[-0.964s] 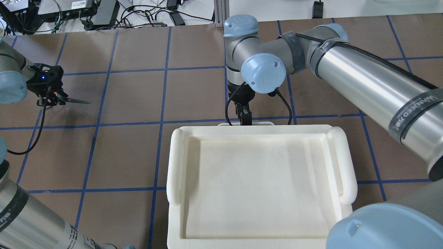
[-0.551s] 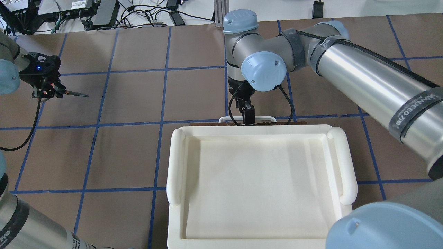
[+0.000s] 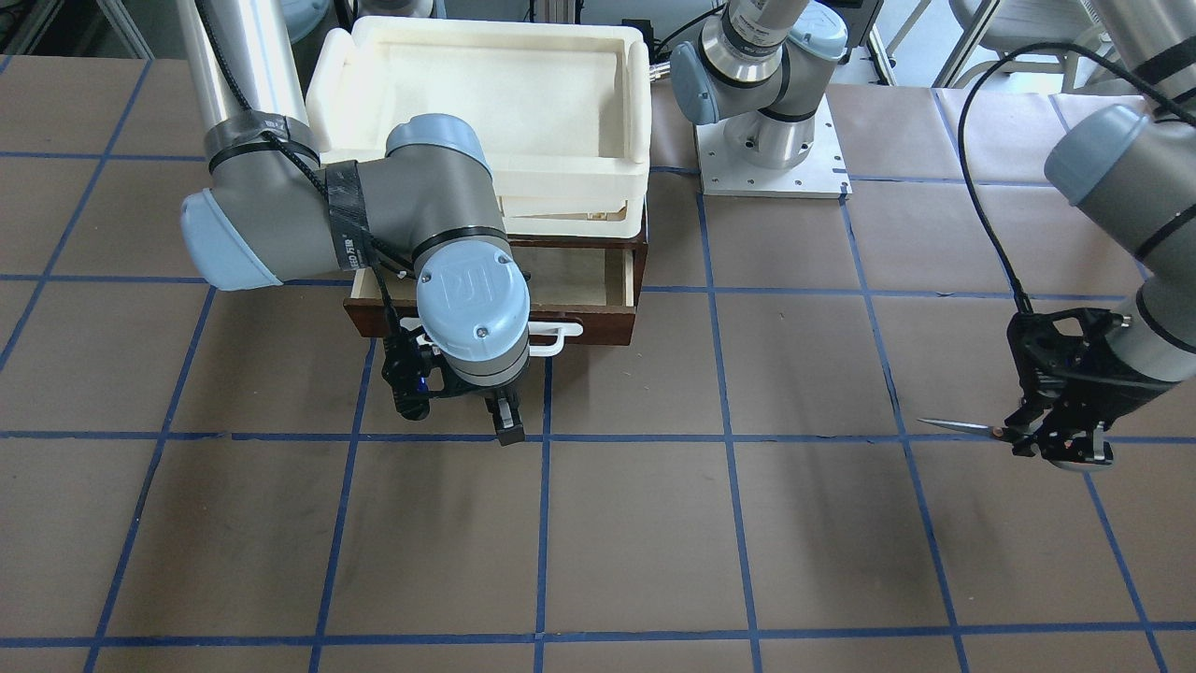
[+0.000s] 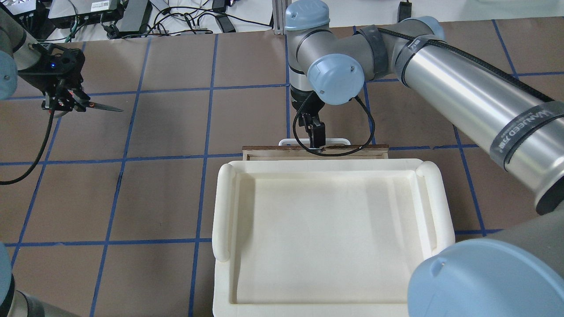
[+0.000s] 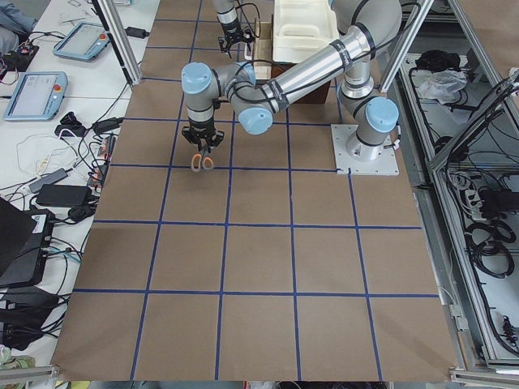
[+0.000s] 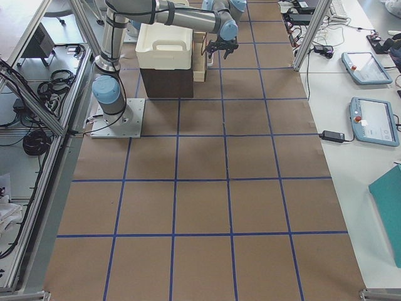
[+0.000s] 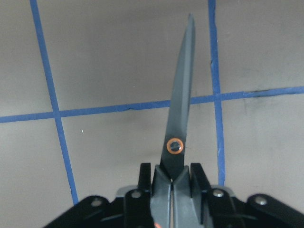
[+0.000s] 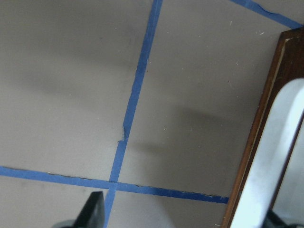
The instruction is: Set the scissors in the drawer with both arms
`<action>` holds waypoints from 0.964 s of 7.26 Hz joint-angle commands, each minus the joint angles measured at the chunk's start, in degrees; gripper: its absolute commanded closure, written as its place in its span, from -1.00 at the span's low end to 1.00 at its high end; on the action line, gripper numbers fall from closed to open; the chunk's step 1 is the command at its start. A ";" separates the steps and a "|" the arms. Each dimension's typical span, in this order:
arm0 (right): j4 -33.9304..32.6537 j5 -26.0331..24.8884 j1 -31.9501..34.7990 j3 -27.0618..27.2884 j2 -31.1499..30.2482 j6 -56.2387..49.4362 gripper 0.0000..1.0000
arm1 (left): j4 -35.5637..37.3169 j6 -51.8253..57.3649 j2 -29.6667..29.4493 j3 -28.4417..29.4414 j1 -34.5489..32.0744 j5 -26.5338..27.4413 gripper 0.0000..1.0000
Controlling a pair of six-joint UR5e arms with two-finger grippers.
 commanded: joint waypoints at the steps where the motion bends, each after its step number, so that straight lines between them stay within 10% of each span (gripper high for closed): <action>1: -0.09 -0.04 -0.16 -1.64 1.30 -0.87 -1.00 | -9.26 -9.11 7.57 0.61 -6.59 0.97 1.00; 7: -0.09 -0.22 -2.18 -4.10 2.45 -3.06 -1.00 | -20.04 -29.10 14.91 0.88 -22.08 0.97 1.00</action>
